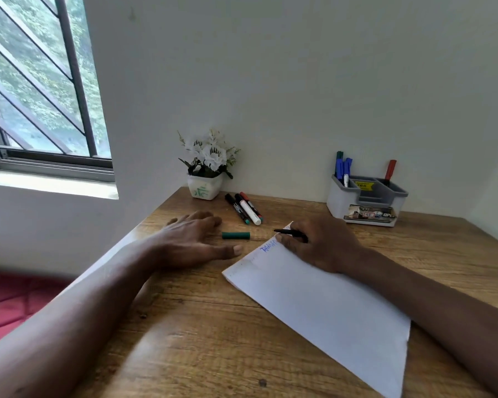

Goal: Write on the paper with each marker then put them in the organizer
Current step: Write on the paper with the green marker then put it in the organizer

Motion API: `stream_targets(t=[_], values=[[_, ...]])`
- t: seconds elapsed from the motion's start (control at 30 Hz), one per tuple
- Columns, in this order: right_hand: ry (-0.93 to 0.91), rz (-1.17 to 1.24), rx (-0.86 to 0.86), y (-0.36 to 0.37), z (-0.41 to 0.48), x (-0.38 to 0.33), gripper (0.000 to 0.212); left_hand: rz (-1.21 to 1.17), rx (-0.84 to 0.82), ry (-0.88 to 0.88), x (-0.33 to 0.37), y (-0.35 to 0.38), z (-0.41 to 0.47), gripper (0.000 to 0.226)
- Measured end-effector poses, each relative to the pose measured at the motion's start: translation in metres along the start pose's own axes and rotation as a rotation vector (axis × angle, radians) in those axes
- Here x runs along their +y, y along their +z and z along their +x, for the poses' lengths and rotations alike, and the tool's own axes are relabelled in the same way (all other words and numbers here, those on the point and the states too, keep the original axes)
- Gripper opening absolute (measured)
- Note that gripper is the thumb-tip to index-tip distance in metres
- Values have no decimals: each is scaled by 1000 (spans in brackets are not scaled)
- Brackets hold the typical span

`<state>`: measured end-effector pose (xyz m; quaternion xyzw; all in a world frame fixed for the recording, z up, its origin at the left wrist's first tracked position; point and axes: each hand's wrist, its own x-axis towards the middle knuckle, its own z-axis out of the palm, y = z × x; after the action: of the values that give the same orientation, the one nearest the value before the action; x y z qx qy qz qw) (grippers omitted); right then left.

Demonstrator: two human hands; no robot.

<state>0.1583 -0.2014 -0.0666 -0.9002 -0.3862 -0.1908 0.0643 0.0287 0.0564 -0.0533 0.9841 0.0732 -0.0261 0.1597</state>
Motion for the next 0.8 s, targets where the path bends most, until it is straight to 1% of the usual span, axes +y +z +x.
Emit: stream_targets(t=[0.17, 0.2, 0.23, 0.3, 0.33, 0.4, 0.5, 0.53, 0.6, 0.67, 0.73, 0.8], values=[[70, -97, -33, -7, 6, -6, 54, 38, 1, 4, -1, 4, 4, 140], [74, -98, -28, -13, 5, -11, 50, 42, 3, 6, -1, 4, 4, 139], [85, -47, -23, -20, 2, -16, 43, 43, 7, 9, -1, 4, 5, 138], [104, 197, -28, -36, -7, -31, 31, 46, 15, 15, -1, 4, 5, 138], [102, 335, -27, -44, -13, -38, 29, 49, 16, 15, 0, 4, 4, 138], [76, 519, -72, -54, -23, -54, 26, 45, 8, 10, -1, 3, 3, 136], [11, 711, -243, -61, -39, -67, 53, 63, 9, 7, 2, 1, 3, 123], [-2, 741, -268, -59, -42, -70, 53, 65, 9, 8, 1, 1, 3, 118], [-11, 816, -250, -54, -46, -74, 40, 69, 1, 9, 1, 0, 3, 116], [14, 982, -215, -49, -48, -75, 28, 76, -3, 11, 0, 0, 4, 118], [102, 1292, -230, -46, -48, -71, 29, 78, 0, 13, -2, 1, 5, 117], [175, 1708, -364, -47, -46, -63, 41, 70, 0, 16, -3, 1, 5, 118]])
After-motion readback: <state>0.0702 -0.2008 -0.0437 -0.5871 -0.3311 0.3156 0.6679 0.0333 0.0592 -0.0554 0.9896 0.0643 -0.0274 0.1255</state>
